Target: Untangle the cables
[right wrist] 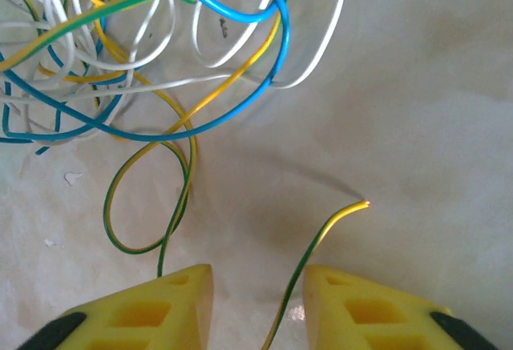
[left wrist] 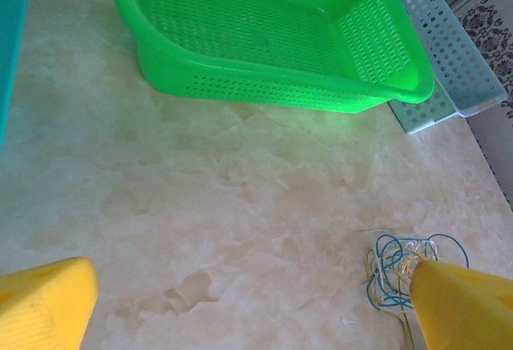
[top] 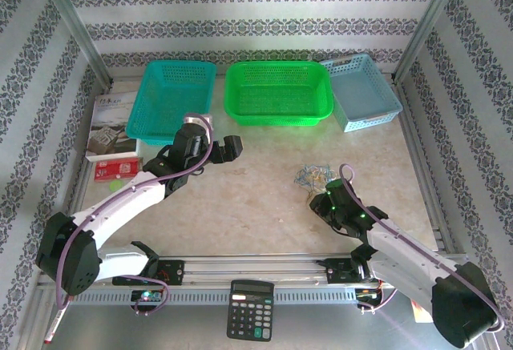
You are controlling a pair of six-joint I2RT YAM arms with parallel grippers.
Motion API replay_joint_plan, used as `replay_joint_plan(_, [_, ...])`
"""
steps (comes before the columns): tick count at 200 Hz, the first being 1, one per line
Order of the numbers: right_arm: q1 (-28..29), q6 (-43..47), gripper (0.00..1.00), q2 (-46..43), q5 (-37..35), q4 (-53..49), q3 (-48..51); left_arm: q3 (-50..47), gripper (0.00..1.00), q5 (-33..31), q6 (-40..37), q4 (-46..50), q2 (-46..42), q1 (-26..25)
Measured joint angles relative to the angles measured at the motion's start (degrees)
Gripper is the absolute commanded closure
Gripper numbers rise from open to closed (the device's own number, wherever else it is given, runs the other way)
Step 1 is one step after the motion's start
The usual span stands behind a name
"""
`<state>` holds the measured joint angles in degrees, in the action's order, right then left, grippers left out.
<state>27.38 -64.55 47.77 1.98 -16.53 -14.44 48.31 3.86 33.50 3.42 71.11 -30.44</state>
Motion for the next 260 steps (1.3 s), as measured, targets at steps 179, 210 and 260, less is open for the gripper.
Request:
replay_joint_plan(179, [4.02,37.59,1.0,29.35,15.8,2.86,-38.62,1.11,0.0,-2.38,-1.9,6.01,-3.37,0.24])
replay_joint_plan(210, [5.11,41.51,1.0,29.64,18.95,3.08,-41.53,1.11,0.0,-0.96,-1.51,6.23,-5.86,1.29])
replay_joint_plan(260, [6.19,43.15,1.0,26.03,19.98,3.1,-42.01,-0.76,0.0,3.02,-1.27,3.15,-7.5,2.1])
